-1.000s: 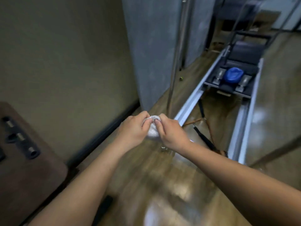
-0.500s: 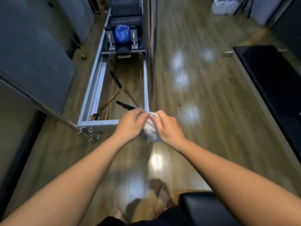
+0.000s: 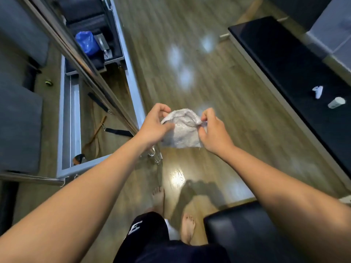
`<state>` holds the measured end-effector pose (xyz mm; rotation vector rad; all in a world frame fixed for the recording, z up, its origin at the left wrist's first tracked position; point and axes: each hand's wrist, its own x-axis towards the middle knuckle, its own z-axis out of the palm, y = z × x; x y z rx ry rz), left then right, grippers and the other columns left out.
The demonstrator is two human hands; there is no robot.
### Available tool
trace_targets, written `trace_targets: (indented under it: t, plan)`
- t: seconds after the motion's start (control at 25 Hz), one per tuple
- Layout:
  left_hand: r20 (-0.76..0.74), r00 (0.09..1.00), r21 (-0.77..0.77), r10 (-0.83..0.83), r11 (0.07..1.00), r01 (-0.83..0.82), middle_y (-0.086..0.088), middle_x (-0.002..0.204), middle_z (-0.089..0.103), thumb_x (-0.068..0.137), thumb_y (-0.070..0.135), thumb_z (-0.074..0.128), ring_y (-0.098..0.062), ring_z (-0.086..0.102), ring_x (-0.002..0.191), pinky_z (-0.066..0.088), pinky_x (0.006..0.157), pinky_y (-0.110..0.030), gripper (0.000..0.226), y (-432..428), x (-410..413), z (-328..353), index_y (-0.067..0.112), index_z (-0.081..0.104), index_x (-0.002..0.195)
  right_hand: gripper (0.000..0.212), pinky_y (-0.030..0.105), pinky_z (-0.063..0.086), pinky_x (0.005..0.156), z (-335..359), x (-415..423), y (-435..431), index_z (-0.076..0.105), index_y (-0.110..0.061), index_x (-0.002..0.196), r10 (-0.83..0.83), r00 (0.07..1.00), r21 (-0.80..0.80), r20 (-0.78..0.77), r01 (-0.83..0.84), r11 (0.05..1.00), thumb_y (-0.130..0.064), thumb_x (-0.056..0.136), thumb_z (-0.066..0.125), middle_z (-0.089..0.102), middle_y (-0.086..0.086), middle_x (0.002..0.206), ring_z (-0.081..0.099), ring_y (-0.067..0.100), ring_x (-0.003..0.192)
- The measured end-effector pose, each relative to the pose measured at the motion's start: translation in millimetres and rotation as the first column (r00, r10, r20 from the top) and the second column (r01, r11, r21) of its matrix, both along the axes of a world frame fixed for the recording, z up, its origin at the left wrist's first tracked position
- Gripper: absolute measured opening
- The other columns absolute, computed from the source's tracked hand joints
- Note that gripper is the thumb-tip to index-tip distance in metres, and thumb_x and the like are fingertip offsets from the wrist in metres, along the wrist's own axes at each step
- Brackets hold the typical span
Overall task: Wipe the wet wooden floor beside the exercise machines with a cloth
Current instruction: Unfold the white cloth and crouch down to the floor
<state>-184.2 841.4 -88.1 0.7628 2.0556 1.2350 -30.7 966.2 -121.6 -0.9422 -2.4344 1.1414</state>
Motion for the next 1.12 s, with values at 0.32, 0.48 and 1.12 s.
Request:
trace_targets:
  t: [0.32,0.48,1.12]
  plan:
    - [-0.041,0.981,-0.025,0.191,0.981,-0.192,-0.002,0.090,0.066,0.084,-0.006,0.058,-0.007,0.060,0.082,0.045,0.079,-0.020,0.032,55.4,-60.2,-97.6,0.022,0.060,0.069,0.038,-0.001,0.035,0.081,-78.7,-57.0,40.7,0.073,-0.005,0.112,0.079,0.995,-0.011,0.061,-0.078,0.997,0.016,0.087,0.053,0.061,0.007,0.104,0.059,0.018,0.090]
    - [-0.002,0.965,-0.059,0.261,0.964,-0.261,-0.001,0.092,0.065,0.079,-0.018,0.049,0.008,0.059,0.086,0.040,0.084,-0.013,0.056,78.8,-88.3,-135.5,0.030,0.065,0.055,0.044,0.000,0.036,0.083,-95.1,-94.7,63.5,0.063,-0.022,0.130,0.143,0.978,-0.143,0.150,-0.122,0.982,-0.003,0.094,0.048,0.053,-0.006,0.107,0.057,0.013,0.096]
    - [-0.054,0.924,-0.365,0.379,0.854,-0.372,0.001,0.102,0.068,0.088,-0.010,0.059,-0.011,0.064,0.089,0.050,0.081,-0.014,0.035,137.9,-141.7,-413.2,0.018,0.080,0.088,0.055,0.021,0.039,0.078,-384.1,-201.5,179.7,0.044,-0.030,0.148,0.549,0.781,-0.308,0.298,-0.465,0.830,-0.009,0.098,0.049,0.044,0.001,0.123,0.048,0.010,0.093]
